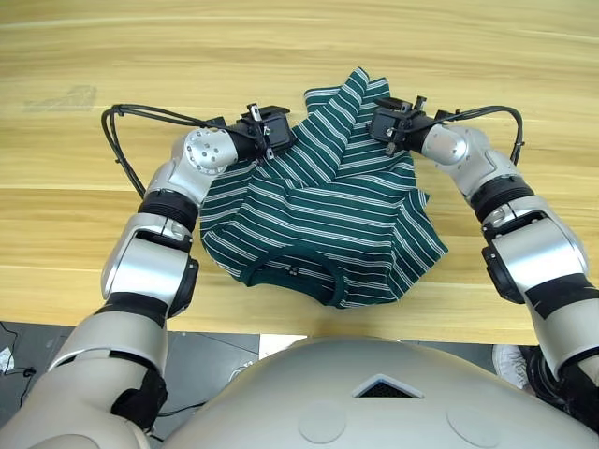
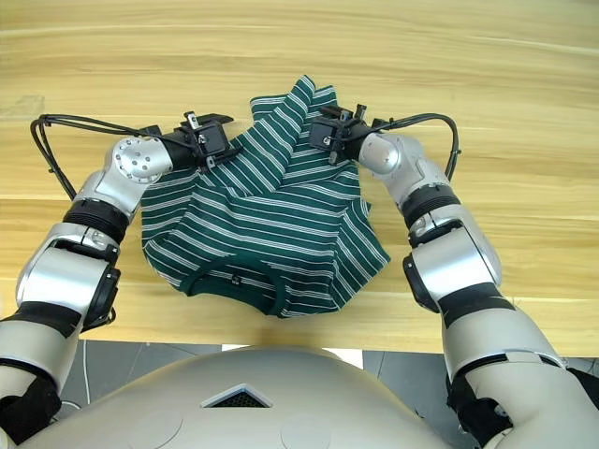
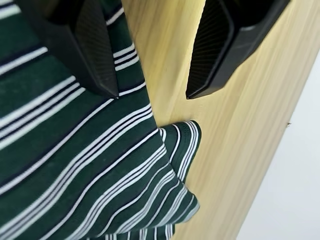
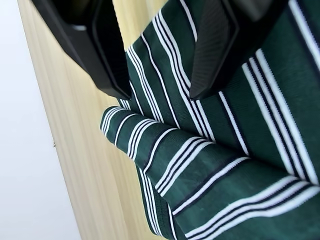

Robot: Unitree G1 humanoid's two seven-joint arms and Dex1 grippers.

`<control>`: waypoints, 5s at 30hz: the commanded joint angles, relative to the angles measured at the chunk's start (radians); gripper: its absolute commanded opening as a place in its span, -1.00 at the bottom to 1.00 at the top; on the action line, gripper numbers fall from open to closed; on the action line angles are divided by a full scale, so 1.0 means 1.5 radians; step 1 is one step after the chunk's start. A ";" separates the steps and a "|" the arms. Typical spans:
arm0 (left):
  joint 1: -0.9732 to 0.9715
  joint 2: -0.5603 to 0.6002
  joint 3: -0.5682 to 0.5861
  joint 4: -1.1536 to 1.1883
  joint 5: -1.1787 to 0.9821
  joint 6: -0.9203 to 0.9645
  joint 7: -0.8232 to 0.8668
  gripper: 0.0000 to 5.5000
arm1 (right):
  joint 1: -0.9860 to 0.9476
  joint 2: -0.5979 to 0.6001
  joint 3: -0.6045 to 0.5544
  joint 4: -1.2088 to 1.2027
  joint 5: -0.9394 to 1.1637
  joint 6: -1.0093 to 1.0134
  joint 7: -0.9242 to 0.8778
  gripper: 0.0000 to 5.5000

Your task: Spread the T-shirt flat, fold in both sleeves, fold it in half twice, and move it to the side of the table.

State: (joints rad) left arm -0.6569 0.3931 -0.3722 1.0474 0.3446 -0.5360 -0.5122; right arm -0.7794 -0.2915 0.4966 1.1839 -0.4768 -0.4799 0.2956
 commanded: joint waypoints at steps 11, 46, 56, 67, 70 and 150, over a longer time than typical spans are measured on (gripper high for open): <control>0.046 0.042 0.017 0.091 0.014 -0.020 0.043 -0.09 | 0.055 -0.081 -0.077 0.028 0.038 -0.006 0.007 -0.22; 0.099 0.111 0.200 -0.032 -0.110 -0.042 0.198 -0.09 | 0.204 -0.100 -0.323 -0.404 0.356 -0.088 0.112 -0.22; 0.310 0.183 0.435 -0.603 -0.290 0.121 0.198 -0.09 | 0.459 -0.279 -0.204 -0.849 0.444 0.182 0.431 -0.22; 0.347 0.144 0.369 -0.741 -0.221 0.236 0.178 -0.09 | 0.435 -0.239 0.033 -0.758 0.119 0.068 0.445 -0.22; 0.340 0.139 0.366 -0.726 -0.212 0.232 0.178 -0.09 | 0.441 -0.268 0.041 -0.697 0.105 0.056 0.452 -0.22; 0.801 -0.244 0.388 -0.921 -0.747 0.620 0.257 -0.16 | 0.197 -0.134 -0.514 -0.821 0.564 0.291 0.093 -0.22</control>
State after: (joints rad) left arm 0.5521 0.0210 0.2125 -0.3738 -0.8061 0.3746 -0.1301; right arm -0.4888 -0.4945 -0.2691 -0.0292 0.3776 -0.0360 0.4363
